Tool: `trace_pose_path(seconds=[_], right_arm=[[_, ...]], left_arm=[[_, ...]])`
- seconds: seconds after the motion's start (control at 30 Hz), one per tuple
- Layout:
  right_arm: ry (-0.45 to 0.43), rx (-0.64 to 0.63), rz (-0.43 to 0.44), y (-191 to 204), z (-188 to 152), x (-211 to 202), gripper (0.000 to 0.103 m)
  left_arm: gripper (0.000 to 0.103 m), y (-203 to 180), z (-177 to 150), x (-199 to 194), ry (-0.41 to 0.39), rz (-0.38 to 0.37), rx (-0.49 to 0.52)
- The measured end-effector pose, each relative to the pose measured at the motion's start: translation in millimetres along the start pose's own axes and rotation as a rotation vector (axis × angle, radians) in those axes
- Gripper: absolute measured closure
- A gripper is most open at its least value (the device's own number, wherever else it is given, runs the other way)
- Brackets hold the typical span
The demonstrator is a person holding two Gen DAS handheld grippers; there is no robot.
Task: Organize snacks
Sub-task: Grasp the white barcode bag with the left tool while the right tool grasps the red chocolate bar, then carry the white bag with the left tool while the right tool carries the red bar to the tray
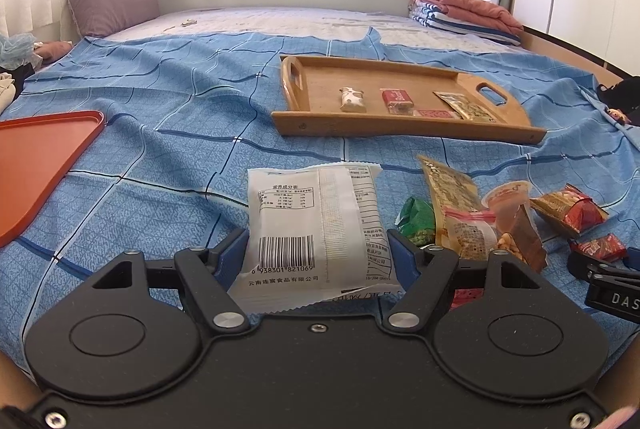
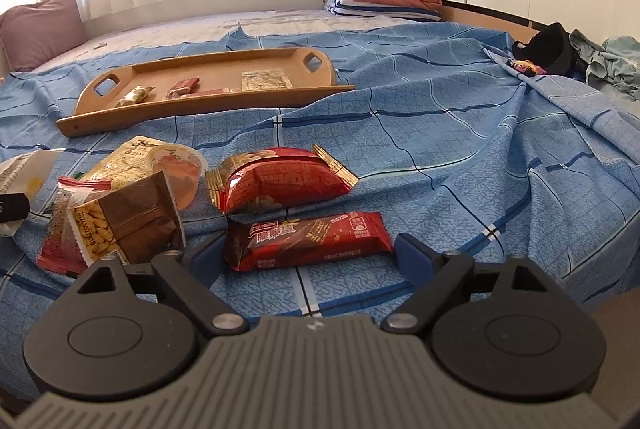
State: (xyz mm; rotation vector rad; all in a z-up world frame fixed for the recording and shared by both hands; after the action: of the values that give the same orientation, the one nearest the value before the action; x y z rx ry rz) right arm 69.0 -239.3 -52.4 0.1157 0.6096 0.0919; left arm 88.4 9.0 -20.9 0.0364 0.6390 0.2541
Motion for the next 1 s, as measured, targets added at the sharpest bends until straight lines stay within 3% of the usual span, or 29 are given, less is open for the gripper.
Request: trace_pose_path(seconds=[0.1,0.27,0.4,0.77,1.0], right_arm=[[-0.009,-0.018,0.014,1.2,0.2,-1.3,0.018],[-0.014,-0.054,0.050,3.7,0.5,-5.1,0.036],[-0.010,-0.016,0.108,0.8,4.9,-7.9,0.037],[-0.062,0.021,0.121,-8.0,38.2,-24.7,0.037],[-0.074,0.033,0.141,-13.9,68.2,-12.1,0.037]], left_arm=[[0.031,-0.3,0.1,-0.1,-0.005,0.001,0.003],[0.031,-0.1,2.6,1.1,-0.007,-0.002,-0.001],[0.031,-0.2,7.0,1.6,-0.016,-0.006,-0.001],[0.031,-2.7,33.3,5.5,-0.020,-0.024,-0.003],[0.032,-6.9,66.3,14.3,-0.024,-0.054,0.000]])
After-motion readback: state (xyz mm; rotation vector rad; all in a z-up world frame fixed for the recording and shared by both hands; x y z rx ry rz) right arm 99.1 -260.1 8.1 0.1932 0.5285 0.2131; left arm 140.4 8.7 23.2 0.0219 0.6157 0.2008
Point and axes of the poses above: each gripper's, at about its wrist camera, not at the fingertips, and x roughly the way its jaws point, y to its left, z to its top, the point moved 7 cm from there along x, roughly the way its jaws point, and after that the axes turned 13 degrees about z, right-handed, at the moved point
